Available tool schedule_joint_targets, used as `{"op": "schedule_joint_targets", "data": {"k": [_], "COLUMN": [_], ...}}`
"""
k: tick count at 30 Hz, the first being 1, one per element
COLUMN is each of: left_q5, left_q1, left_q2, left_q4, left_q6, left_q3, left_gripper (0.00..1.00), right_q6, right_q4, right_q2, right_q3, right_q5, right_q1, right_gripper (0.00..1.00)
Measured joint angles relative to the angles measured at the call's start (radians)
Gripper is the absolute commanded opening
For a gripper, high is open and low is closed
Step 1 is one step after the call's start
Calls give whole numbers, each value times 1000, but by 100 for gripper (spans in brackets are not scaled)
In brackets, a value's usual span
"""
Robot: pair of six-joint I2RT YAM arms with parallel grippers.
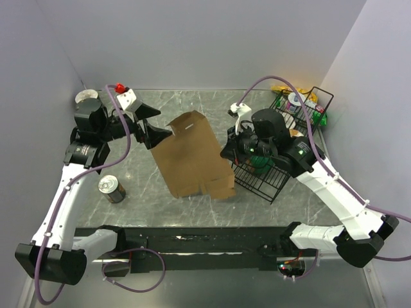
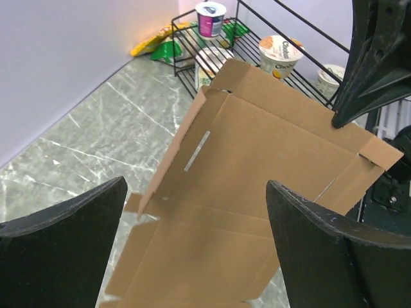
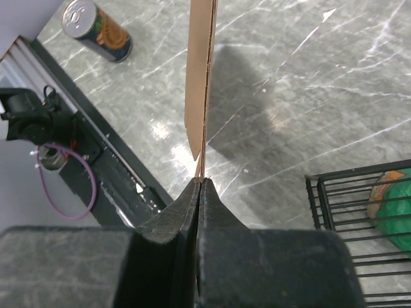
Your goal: Fold the paper box
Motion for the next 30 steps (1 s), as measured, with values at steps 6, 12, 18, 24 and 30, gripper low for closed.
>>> {"op": "schedule_joint_targets", "data": {"k": [6, 12, 18, 24, 30], "left_q5": [49, 61, 31, -19, -86], "left_q1": [-5, -38, -71, -110, -154], "left_q2": [20, 84, 108, 108, 107], "left_q4": [49, 81, 104, 120, 116], "left_q6": [-9, -20, -38, -42, -23], "left_q3": [-31, -39, -44, -53, -60], "left_gripper": [96, 97, 77, 54, 23], "right_q6": [-13, -20, -28, -40, -48], "right_q4": [-3, 5, 8, 8, 7], "right_q2": [-14, -43, -47, -47, -38], "right_q3": [-9, -48, -73, -75, -75], "right_q5": [-56, -113, -150, -149, -124], "right_q1": [-1, -1, -1, -1, -1], "right_gripper": [0, 0, 0, 0, 0]}}
